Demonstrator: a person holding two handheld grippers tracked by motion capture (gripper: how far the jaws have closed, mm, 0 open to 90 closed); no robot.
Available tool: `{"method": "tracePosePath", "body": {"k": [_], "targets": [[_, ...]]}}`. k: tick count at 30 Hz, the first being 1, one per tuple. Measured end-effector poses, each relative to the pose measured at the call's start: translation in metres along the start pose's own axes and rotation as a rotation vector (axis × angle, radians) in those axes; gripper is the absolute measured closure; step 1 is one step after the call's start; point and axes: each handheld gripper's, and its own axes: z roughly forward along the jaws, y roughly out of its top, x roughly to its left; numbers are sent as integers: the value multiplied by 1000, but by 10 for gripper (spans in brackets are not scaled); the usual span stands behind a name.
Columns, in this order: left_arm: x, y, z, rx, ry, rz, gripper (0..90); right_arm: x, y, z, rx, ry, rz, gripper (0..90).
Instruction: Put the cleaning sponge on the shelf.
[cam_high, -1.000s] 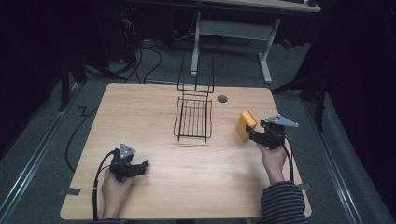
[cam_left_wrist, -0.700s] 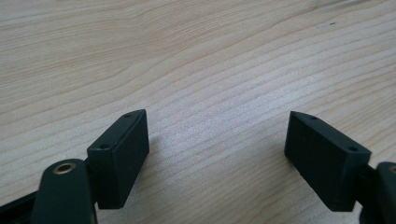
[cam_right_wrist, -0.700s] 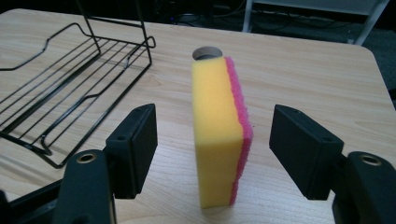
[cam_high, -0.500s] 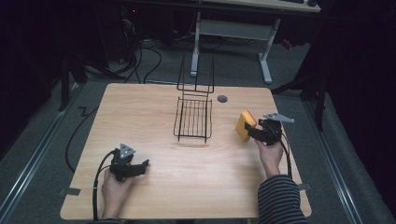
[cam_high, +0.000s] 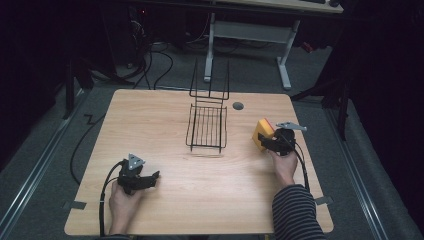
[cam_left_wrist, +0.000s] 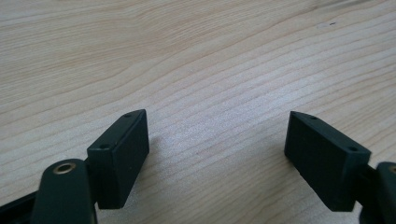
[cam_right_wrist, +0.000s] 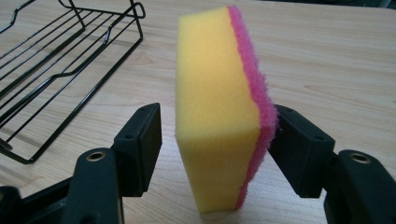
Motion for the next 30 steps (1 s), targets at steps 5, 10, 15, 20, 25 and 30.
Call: {"method": "tracePosePath", "body": {"k": [5,10,15,20,25,30], "targets": [[0,0,0,0,0,0,225,0,-2,6,11,7,8,411],[0,0,0,0,0,0,225,2,-4,12,28,-2,-5,471],[0,0,0,0,0,1,225,1,-5,14,29,-4,0,527],[0,0,0,0,0,1,225,0,-6,15,28,-3,5,557],[0,0,0,0,0,1,225,0,-6,15,22,-13,-16,588],[0,0,0,0,0,1,225,1,-6,14,20,-18,-23,598]]}}
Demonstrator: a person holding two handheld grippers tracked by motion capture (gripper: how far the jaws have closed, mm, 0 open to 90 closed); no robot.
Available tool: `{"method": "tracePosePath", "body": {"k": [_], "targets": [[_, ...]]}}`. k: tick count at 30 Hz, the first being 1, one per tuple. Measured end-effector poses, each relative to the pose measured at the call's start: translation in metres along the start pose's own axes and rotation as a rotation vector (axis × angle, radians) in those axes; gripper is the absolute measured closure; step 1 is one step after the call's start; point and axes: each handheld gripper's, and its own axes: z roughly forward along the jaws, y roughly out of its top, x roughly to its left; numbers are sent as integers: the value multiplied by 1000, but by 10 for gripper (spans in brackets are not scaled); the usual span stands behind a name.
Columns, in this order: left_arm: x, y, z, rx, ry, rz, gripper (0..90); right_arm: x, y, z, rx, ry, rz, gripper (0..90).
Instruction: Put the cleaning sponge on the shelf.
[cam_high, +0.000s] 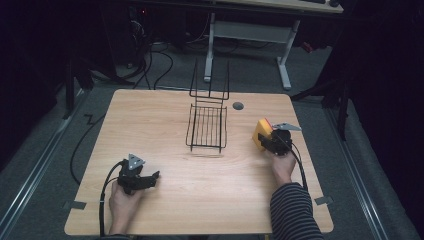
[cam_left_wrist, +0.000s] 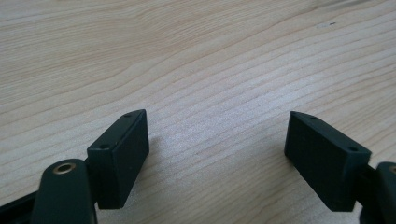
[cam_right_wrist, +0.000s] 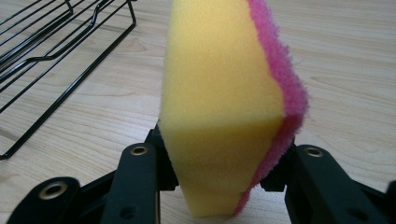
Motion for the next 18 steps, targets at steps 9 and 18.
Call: {"method": "tracePosePath", "body": {"k": [9,18], "targets": [[0,0,0,0,0,0,225,0,1,-3,-10,-3,-5,603],[0,0,0,0,0,0,225,3,3,-10,-22,7,-25,603]]}}
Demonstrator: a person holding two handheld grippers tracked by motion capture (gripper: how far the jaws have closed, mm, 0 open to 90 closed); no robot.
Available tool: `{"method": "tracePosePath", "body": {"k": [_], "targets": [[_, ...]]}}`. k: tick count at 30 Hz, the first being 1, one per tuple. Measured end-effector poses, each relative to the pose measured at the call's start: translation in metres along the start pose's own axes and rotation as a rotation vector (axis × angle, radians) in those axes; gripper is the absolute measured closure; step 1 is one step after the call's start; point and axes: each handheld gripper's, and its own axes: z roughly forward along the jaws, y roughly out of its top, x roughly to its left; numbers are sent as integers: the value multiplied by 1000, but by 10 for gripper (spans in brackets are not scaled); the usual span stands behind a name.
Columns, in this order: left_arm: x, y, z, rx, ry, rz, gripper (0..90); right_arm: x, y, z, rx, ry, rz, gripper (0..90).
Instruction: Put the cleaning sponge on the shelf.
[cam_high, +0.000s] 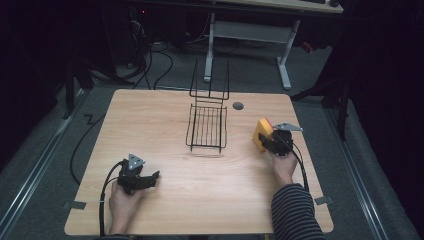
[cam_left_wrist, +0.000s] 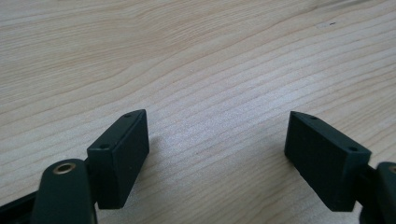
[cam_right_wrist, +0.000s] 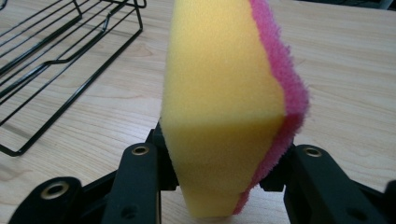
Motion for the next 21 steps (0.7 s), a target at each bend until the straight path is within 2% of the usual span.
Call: {"method": "tracePosePath", "body": {"k": [10,21], "targets": [[0,0,0,0,0,0,225,6,4,-10,-33,35,-1,604],[0,0,0,2,-1,0,225,12,11,-29,-76,75,-11,604]]}}
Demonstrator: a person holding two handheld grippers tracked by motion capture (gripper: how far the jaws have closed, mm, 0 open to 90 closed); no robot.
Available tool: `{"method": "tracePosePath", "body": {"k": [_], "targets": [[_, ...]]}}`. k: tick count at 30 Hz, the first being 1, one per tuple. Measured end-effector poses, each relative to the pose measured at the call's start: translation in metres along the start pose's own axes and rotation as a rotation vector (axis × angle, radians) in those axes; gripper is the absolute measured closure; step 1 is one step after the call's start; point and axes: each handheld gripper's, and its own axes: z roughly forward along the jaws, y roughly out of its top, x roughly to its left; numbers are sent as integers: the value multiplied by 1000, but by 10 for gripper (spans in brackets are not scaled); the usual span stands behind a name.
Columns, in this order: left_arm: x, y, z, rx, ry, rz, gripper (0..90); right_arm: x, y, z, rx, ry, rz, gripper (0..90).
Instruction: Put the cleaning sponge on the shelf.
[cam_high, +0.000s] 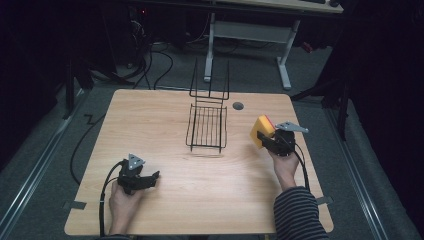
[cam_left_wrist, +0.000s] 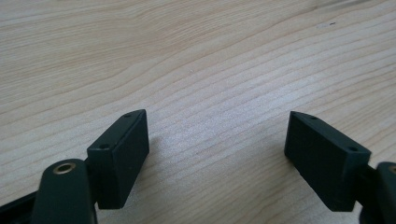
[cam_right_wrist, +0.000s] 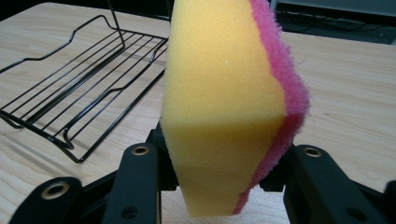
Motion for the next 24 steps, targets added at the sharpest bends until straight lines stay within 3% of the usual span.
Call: {"method": "tracePosePath", "body": {"k": [24], "targets": [[0,0,0,-2,1,0,225,11,9,-23,-50,66,-15,604]]}}
